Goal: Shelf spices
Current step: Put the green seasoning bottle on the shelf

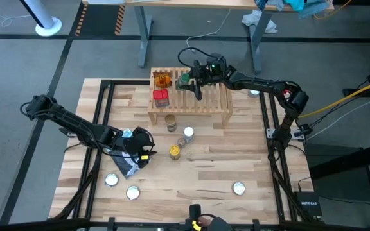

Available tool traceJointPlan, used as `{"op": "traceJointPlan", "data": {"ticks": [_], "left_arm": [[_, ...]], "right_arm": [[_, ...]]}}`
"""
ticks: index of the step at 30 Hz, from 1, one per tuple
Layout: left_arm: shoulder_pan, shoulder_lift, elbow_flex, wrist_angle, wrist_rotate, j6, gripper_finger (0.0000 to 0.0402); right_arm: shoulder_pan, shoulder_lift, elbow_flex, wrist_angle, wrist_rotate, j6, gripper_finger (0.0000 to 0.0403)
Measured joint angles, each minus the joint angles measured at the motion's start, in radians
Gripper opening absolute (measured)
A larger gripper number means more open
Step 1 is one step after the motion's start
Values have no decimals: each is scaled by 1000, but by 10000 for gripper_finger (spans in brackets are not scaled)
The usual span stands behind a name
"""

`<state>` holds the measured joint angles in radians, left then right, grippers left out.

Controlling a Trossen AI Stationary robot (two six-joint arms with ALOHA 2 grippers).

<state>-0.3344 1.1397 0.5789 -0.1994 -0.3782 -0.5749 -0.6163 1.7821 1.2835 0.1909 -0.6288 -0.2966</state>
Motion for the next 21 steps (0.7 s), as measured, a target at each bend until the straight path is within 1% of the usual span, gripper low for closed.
{"op": "traceJointPlan", "data": {"ticks": [7, 14, 18, 21], "left_arm": [[0, 0, 0, 0, 0, 31, 182], [0, 0, 0, 0, 0, 33, 182], [0, 0, 0, 0, 0, 25, 182], [0, 0, 0, 0, 0, 33, 182]], "right_arm": [[0, 5, 0, 0, 8, -47, 207], [0, 7, -1, -6, 8, -45, 207], [0, 7, -1, -17, 8, -27, 218], [0, 7, -1, -28, 8, -26, 217]]}}
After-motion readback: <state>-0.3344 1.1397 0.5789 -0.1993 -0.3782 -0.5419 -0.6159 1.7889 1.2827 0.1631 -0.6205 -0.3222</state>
